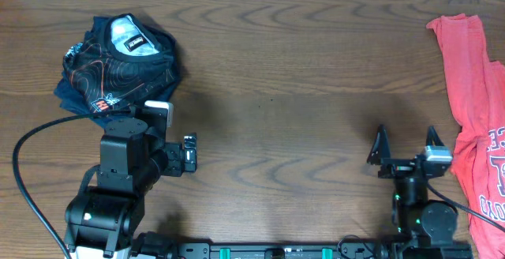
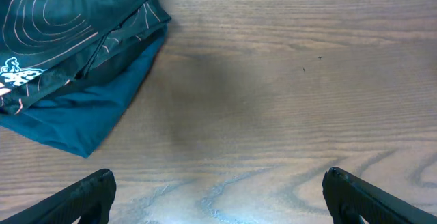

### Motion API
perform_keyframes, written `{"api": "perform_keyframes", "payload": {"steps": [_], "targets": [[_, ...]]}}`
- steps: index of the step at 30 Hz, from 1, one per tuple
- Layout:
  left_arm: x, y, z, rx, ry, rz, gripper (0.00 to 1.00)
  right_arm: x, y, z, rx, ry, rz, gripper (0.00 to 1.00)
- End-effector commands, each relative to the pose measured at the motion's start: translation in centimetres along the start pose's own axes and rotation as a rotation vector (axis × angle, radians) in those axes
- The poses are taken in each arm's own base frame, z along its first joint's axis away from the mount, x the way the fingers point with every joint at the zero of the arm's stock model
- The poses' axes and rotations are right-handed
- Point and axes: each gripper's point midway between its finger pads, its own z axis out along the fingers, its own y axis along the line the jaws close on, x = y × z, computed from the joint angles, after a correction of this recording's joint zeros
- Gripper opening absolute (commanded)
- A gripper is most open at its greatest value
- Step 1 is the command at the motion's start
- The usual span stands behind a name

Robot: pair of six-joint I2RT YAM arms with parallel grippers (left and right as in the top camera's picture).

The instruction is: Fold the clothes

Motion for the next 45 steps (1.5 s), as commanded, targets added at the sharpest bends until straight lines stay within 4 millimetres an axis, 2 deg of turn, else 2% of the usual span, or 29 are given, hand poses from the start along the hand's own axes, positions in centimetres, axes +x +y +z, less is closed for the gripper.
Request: {"api": "perform_keyframes", "payload": {"steps": [1, 4, 35, 42, 45], "targets": [[0.0, 0.1, 0.0, -0.010, 0.000, -0.007, 0.98, 2.8, -0.1, 0.1, -0.010, 0.075, -0.030, 0.99], [0.0, 0.1, 0.0, -0.010, 0.000, -0.007, 0.98, 4.2, 0.0, 0.0, -0.016, 0.131, -0.024, 0.99], [0.0, 0.1, 0.0, -0.010, -0.002, -0.007, 0.98, 4.1, 0.0, 0.0, -0.016, 0.129, -0.025, 0.99], [-0.4, 0.3, -2.2, -0.009, -0.093, -0.010, 0.98, 4.1, 0.0, 0.0, -0.016, 0.129, -0.025, 0.99], [1.1, 1.4, -3.1, -0.055, -0.098, -0.032, 0.98, 4.1, 0.0, 0.0, -0.016, 0.129, -0.025, 0.99]]}}
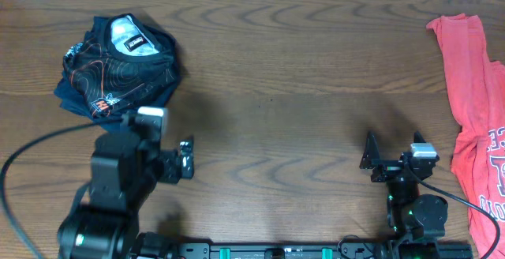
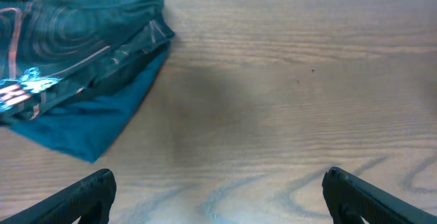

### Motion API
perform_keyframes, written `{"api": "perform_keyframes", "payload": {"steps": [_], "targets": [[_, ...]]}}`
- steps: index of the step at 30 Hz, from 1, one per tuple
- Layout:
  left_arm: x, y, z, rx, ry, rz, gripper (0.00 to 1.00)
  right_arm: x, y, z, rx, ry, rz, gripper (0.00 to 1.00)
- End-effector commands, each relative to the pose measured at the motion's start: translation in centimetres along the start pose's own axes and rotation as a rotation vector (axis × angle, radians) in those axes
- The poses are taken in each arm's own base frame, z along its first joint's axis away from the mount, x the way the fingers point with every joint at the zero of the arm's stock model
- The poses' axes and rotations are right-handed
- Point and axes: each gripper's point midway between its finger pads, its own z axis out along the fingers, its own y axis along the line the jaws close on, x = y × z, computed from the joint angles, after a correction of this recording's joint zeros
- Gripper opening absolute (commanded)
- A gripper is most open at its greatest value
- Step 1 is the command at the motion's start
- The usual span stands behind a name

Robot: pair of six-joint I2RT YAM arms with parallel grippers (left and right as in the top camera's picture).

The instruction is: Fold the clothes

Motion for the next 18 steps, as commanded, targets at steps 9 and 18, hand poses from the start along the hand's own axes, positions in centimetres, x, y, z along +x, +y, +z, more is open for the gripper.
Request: {"api": "perform_keyframes", "payload": {"steps": [9, 18], "targets": [[6.1, 3.4, 1.7, -0.113, -0.116, -0.074, 0.98, 0.0, -0.1, 0.0, 0.003, -0.002, -0.016, 0.99], [5.0, 3.9, 5.2, -0.093, -0.422, -0.051, 0.98, 0.0, -0.1, 0.0, 0.003, -0.002, -0.016, 0.99]]}}
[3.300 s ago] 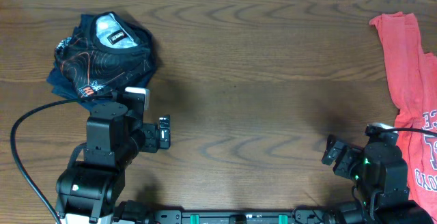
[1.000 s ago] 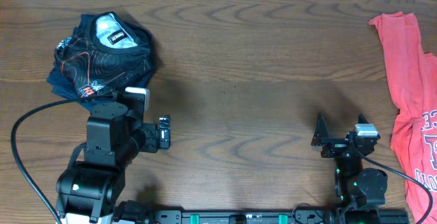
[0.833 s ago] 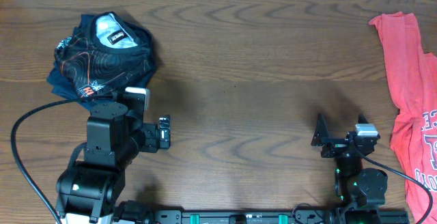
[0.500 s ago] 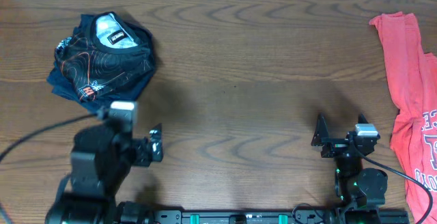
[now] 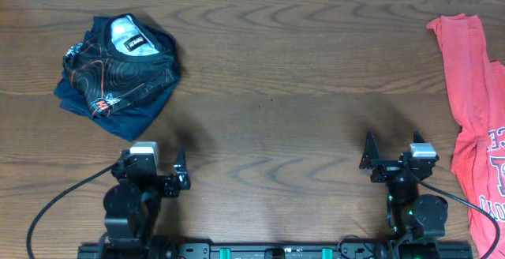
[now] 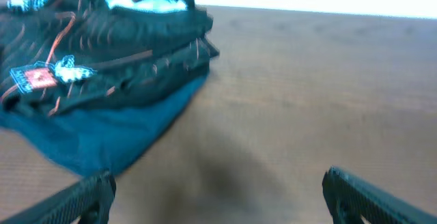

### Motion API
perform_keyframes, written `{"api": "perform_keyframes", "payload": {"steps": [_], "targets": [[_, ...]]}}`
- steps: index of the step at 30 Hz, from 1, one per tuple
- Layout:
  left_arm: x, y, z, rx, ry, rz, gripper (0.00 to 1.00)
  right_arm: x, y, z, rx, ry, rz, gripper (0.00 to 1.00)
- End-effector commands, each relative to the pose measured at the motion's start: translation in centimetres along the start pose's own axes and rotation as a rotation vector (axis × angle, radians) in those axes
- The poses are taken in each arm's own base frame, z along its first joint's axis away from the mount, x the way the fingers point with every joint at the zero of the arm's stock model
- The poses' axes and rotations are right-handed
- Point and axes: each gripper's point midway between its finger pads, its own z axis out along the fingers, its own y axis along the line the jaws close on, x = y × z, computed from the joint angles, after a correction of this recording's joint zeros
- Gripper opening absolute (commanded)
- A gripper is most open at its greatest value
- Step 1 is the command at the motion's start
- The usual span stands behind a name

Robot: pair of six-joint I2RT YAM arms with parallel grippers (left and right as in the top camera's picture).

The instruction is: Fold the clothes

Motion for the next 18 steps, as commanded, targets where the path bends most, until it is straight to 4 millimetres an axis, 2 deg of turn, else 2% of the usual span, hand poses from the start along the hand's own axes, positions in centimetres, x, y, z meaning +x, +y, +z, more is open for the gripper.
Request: {"api": "perform_keyframes", "payload": {"steps": [1, 8, 11, 15, 18], "targets": [[-0.4, 0.3, 0.8, -0.004, -0.107, -0.005, 0.98, 0.0, -0.2, 0.0, 0.007, -0.002, -0.013, 0.99], [-3.9, -0.1, 1.1, 0.022, -0.428, 0.031, 0.98, 0.0, -0.2, 0.0, 0.007, -0.002, -0.013, 0.99], [-4.1, -0.1, 1.0, 0.020, -0.434, 0.034, 0.98, 0.0, -0.2, 0.0, 0.007, -0.002, -0.013, 0.99], [-2.8, 0.1, 1.6, 0.016, -0.373, 0.033, 0.98, 0.0, -0.2, 0.0, 0.007, -0.002, -0.013, 0.99], [-0.1, 0.3, 2.4, 0.007, -0.260, 0.031, 0.98, 0.0, -0.2, 0.0, 0.007, -0.002, -0.013, 0.99]]}}
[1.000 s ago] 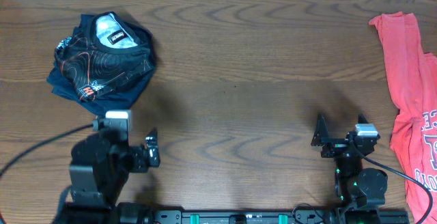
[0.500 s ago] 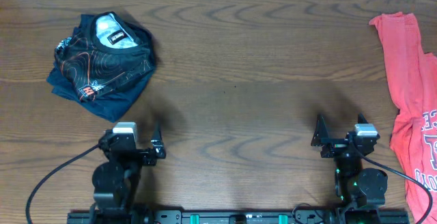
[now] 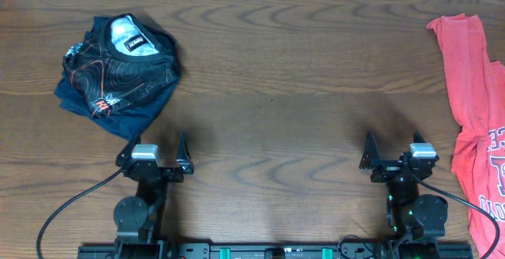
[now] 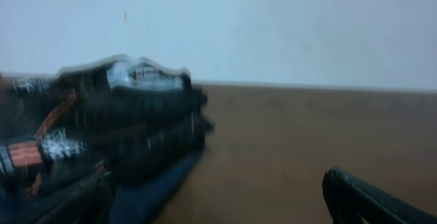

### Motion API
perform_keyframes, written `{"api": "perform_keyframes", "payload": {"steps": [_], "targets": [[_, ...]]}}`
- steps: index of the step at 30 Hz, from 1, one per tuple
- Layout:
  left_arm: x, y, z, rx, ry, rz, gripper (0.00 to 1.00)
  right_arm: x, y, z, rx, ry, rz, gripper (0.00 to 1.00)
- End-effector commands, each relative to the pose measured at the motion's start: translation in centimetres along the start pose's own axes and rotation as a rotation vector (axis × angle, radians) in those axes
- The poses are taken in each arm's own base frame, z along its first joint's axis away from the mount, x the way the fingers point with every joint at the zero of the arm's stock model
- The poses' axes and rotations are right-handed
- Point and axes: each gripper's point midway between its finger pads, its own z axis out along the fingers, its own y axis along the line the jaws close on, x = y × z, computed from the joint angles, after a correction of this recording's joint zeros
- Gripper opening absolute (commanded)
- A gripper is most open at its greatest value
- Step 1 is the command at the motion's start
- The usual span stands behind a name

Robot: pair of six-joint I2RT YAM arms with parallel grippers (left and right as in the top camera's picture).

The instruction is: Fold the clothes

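Observation:
A folded dark blue shirt (image 3: pixel 117 67) with orange line print lies at the far left of the table; the left wrist view shows it blurred as a dark pile (image 4: pixel 102 125) ahead. A red shirt (image 3: pixel 477 109) lies unfolded along the right edge. My left gripper (image 3: pixel 154 155) rests open at the front left, nothing between its fingers (image 4: pixel 369 197). My right gripper (image 3: pixel 394 153) stands open at the front right, just left of the red shirt, holding nothing.
The brown wooden table (image 3: pixel 292 93) stretches between the two shirts. A white wall (image 4: pixel 273 26) shows behind the table in the left wrist view. Black cables (image 3: pixel 71 204) trail from both arm bases at the front edge.
My left arm has settled a little further upright at its base, and its camera now looks level across the table at the blue shirt. The right arm has not moved.
My left gripper was open just in front of the folded blue shirt, looking down on it. It then stood farther back toward the front edge at each moment, and now rests at its base. The right gripper shifted slightly left early on and has stayed there.

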Motion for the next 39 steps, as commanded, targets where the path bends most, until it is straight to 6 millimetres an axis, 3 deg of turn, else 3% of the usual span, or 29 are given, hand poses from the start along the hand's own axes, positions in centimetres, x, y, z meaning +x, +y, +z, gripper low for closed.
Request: {"api": "perform_keyframes", "payload": {"steps": [1, 35, 39], "targets": [[2.29, 0.47, -0.13, -0.020, 0.090, 0.019, 0.98, -0.03, -0.19, -0.03, 0.007, -0.002, -0.012, 0.99], [3.13, 0.62, -0.03, -0.028, 0.128, 0.018, 0.98, -0.03, -0.19, -0.03, 0.007, -0.002, -0.012, 0.99], [2.23, 0.58, -0.16, -0.026, 0.088, 0.018, 0.98, -0.03, -0.19, -0.03, 0.007, -0.002, -0.012, 0.99]]}}
